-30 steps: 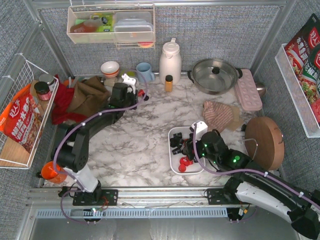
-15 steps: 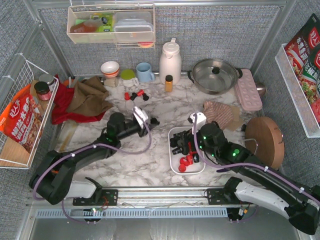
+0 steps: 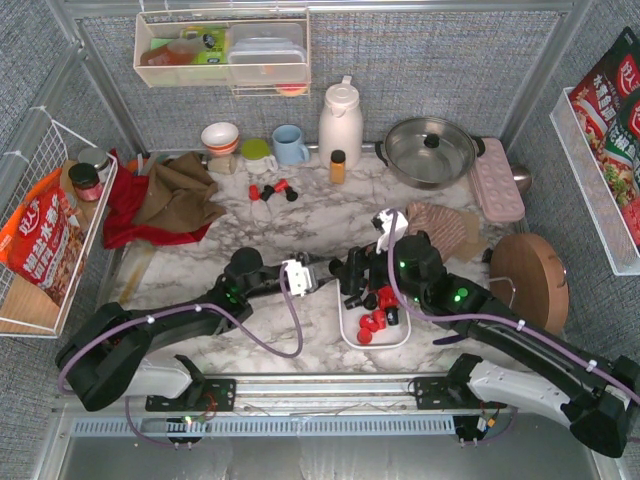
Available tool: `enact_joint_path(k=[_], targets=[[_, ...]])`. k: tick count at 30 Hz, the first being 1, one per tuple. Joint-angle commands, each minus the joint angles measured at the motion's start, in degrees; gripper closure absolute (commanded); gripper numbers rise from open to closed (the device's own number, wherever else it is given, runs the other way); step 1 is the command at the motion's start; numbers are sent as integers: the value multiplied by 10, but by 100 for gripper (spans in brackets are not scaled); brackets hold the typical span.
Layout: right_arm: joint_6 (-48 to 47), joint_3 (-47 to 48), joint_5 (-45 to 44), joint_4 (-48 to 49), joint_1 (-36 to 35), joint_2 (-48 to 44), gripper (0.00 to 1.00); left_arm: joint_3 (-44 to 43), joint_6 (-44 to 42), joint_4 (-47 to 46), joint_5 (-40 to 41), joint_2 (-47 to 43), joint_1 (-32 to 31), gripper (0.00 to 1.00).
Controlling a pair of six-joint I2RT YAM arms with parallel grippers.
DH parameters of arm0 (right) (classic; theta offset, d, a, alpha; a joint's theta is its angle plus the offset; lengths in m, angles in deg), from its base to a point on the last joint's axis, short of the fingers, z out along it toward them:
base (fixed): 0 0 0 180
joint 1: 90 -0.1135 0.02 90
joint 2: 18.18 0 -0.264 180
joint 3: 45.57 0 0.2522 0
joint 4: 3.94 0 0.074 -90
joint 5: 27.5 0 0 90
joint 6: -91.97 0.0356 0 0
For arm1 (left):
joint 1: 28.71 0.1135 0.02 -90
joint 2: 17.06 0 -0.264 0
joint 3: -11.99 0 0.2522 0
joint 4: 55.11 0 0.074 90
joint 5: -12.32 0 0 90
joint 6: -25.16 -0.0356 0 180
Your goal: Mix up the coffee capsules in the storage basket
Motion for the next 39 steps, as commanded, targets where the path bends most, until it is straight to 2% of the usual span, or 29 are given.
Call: enact_joint_path(k=[1, 7, 14, 25, 32, 35, 37, 39], targets=[[38, -10, 3, 42, 0, -1, 5, 0, -18, -23, -7, -5, -12, 67], [61, -32, -9, 66, 1, -3, 6, 0, -20, -23, -6, -7, -25, 68], [97, -50, 3, 102, 2, 12, 12, 0, -20, -26, -6, -12, -32, 68], [124, -57, 27, 119, 2, 23, 38, -1, -22, -18, 10, -7, -35, 67], [130, -69, 18, 109, 4, 8, 49, -2, -21, -16, 18, -5, -35, 61], [130, -72, 14, 105, 6, 1, 51, -1, -21, -16, 20, -4, -35, 54], [126, -73, 8, 99, 7, -3, 51, -2, -20, -14, 23, -4, -35, 44], [117, -73, -3, 88, 8, -8, 52, -3, -17, -9, 26, -6, -35, 19]])
